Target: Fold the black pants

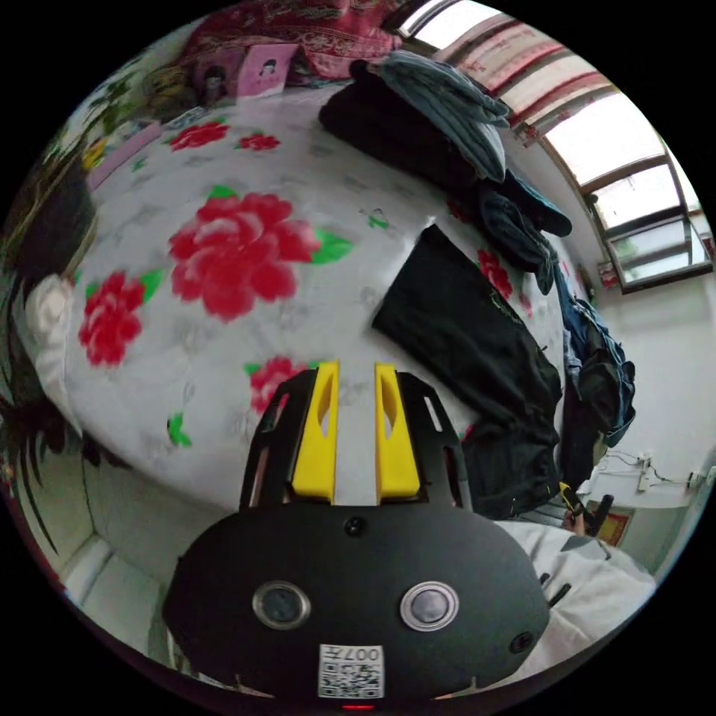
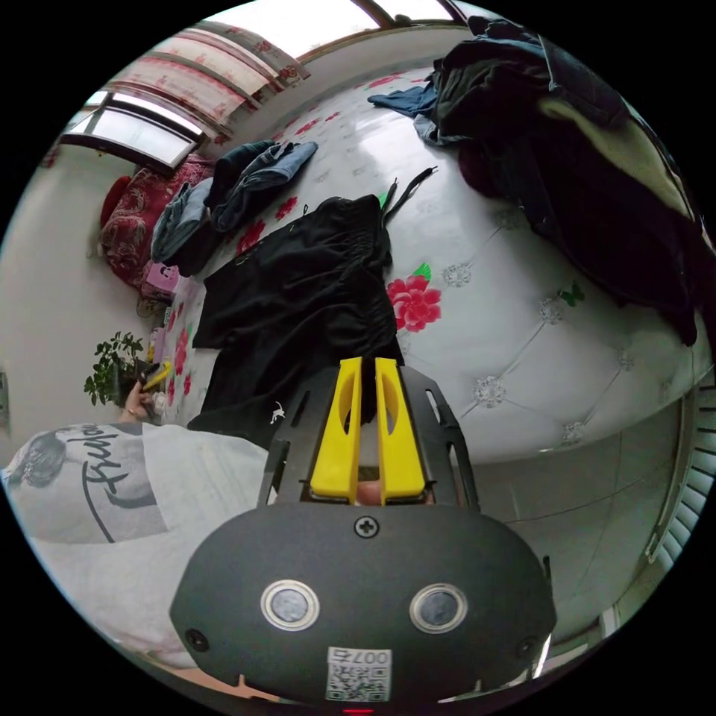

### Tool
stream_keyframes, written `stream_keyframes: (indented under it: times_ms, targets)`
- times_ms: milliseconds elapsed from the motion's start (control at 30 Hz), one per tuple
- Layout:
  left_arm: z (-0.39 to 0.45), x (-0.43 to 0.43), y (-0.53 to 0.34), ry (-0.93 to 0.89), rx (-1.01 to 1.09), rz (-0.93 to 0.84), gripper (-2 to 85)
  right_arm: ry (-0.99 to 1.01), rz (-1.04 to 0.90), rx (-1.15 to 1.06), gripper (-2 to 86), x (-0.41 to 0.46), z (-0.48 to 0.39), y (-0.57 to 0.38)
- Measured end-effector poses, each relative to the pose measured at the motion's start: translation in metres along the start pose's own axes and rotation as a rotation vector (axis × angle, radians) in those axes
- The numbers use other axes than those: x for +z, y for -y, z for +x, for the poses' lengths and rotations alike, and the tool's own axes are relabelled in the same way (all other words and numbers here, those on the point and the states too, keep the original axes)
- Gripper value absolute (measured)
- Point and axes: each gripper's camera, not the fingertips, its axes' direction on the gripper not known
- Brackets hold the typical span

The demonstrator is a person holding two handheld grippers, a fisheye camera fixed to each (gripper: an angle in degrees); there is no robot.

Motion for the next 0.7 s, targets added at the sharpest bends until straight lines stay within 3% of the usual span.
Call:
stream_keyframes:
  times_ms: [300,533,633,700]
  targets:
    - [-0.066,-0.016,-0.184,-0.257,-0.386,0.043,9.5,0.133,-0.001,0.007,0.4,-0.004,0.031,0.005]
    - [-0.001,-0.007,-0.18,-0.083,-0.125,0.109,11.2,0.207,-0.018,-0.04,0.4,-0.001,0.039,0.027]
    - [0.025,0.029,-0.158,-0.025,-0.064,0.003,10.8,0.224,-0.025,-0.057,0.4,0.001,0.04,0.033]
    - [0.04,0.062,-0.145,0.121,-0.026,-0.14,4.7,0.239,-0.02,-0.064,0.4,-0.001,0.041,0.035]
